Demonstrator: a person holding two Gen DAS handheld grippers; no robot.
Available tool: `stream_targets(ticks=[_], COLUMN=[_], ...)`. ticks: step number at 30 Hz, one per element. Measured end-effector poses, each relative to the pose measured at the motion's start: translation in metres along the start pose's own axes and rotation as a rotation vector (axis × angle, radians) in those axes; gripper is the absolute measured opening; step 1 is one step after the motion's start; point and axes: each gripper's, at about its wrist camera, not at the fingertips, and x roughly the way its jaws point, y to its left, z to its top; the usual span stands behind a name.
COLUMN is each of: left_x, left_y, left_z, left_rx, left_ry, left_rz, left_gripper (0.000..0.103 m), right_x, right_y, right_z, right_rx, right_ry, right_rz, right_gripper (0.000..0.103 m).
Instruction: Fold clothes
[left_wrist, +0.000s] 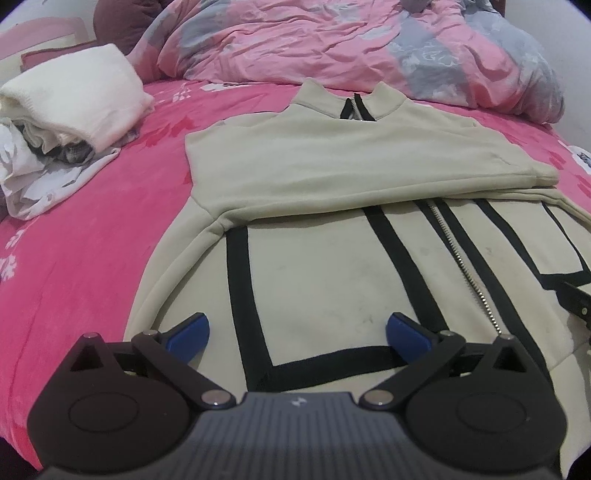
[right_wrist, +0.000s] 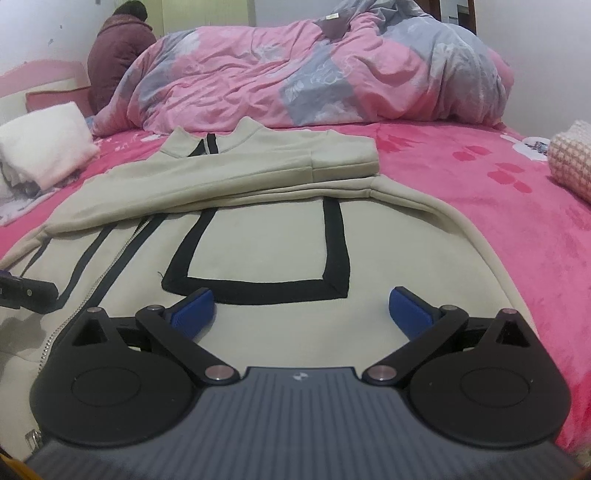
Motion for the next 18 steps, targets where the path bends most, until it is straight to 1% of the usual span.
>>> stream_targets(ticks=[5,18], left_x=[0.0002,0.0007], left_y=[0.0016,0.0042], left_z=[-0.0002,0.0009], left_rx=[-0.014,-0.021], left_ry=[0.004,0.017], left_rz=[0.001,-0.012], left_gripper=[0.103,0.103], right_x=[0.0005,0.0019], right_y=[-0.0018,0.0012], right_z=[0.0024,0.0039], right_rx=[0.006,-0.003], right_ry=[0.012,0.032], right_rz=[0.013,0.004], right_gripper=[0.102,0.102])
